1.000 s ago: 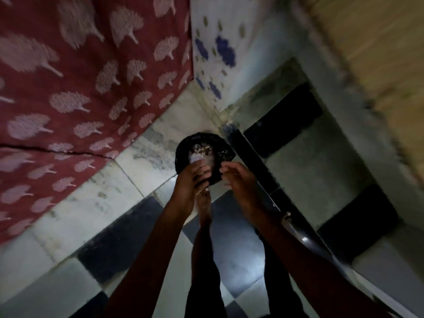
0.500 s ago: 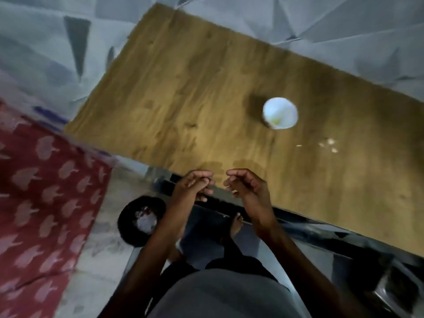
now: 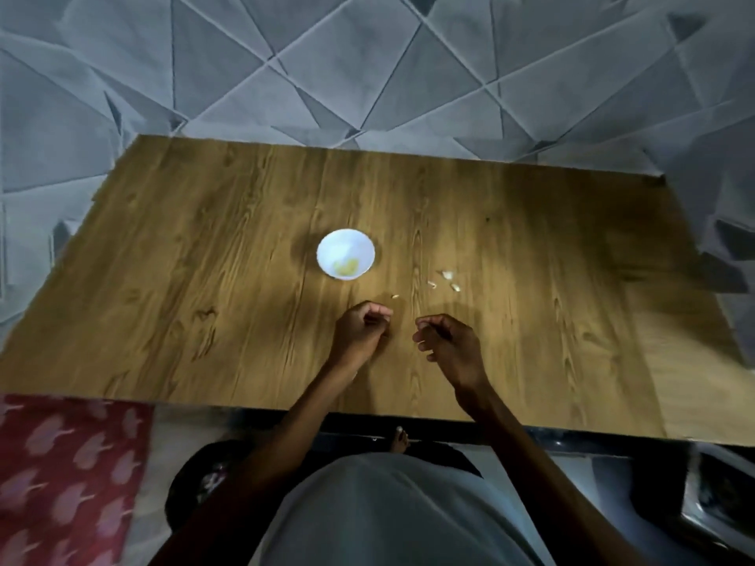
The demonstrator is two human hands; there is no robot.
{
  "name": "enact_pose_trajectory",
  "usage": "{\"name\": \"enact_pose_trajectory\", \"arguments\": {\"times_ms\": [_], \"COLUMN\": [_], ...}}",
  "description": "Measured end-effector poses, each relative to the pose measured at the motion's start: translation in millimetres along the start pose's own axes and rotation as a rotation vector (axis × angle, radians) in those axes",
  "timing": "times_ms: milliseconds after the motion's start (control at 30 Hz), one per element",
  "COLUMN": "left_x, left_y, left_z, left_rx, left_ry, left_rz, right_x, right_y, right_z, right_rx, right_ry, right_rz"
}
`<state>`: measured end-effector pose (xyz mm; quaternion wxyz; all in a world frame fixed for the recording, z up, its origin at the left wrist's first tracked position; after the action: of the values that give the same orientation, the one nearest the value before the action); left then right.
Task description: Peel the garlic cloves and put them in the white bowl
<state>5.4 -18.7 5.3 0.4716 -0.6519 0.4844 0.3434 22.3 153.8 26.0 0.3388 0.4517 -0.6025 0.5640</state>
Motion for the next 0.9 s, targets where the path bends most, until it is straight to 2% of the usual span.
{"name": "enact_pose_trajectory", "arguments": {"times_ms": [133, 333, 533, 633, 733, 900], "left_x": [-7, -5, -17, -36, -41, -22], "left_y": [48, 72, 79, 89, 110, 144], "left_z": [18, 41, 45, 23, -24, -63], "left_rx": [-0.045, 0.029, 0.048, -0.081, -0.242, -0.172], "left_ry": [0.398, 0.906, 0.973, 0.818, 0.699, 0.764], "left_rz": [0.146, 0.227, 0.24, 0.273, 0.159, -0.076], "right_x": [-2, -5, -15, -13, -6, -3], "right_y": [31, 57, 77, 89, 103, 128], "right_z": [-17, -28, -33, -29, -28, -33], "right_rx": [-0.02, -0.017, -0.003, 0.005, -0.034, -0.146], "right_ry": [-0.105, -0.166, -0.223, -0.276, -0.377, -0.587], "right_rz": [-0.038, -0.07, -0.106, -0.12, -0.194, -0.204]}}
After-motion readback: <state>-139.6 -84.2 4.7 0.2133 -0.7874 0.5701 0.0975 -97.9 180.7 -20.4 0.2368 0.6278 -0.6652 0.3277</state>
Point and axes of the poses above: each hand's wrist, its own y-axis towards the middle knuckle, its own z-axis out of the palm, x = y × z, the point moved 4 cm from there along y, towards the middle knuckle, and after that the axes turned 5 degrees about x, right-handed, at the moved point
